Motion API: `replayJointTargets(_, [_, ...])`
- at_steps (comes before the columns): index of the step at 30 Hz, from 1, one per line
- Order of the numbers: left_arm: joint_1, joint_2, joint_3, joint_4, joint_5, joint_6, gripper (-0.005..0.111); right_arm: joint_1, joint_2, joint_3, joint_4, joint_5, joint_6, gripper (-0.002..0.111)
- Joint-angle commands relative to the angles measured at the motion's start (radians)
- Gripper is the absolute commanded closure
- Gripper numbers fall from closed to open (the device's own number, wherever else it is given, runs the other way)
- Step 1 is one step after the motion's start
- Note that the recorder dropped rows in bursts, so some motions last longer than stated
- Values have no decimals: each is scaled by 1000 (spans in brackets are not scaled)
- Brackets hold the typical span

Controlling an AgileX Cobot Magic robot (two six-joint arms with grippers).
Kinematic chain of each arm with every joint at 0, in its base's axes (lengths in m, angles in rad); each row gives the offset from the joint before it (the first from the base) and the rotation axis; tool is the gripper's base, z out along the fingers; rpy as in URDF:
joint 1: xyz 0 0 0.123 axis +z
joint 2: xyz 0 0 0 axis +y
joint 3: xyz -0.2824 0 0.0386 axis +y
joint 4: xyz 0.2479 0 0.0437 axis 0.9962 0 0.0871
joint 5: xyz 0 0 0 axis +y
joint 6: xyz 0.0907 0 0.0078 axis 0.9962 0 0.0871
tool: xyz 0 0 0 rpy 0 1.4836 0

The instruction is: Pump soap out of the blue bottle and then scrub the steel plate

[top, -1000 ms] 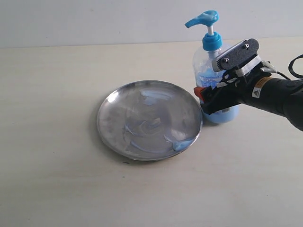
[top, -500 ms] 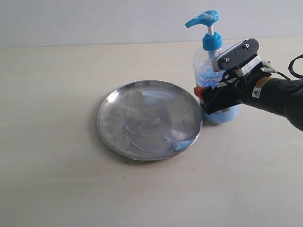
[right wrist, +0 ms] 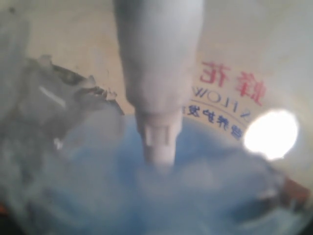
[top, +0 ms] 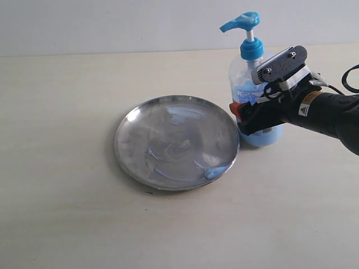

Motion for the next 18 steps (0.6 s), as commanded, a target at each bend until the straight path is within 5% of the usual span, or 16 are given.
replayJointTargets(1, [-42,68,-75,0,-4,1,107,1,-13,-17,10,-106,3,108])
replayJointTargets(18, [-65,261,-317,0,-4,1,107,1,-13,-17,17,-125,3,108])
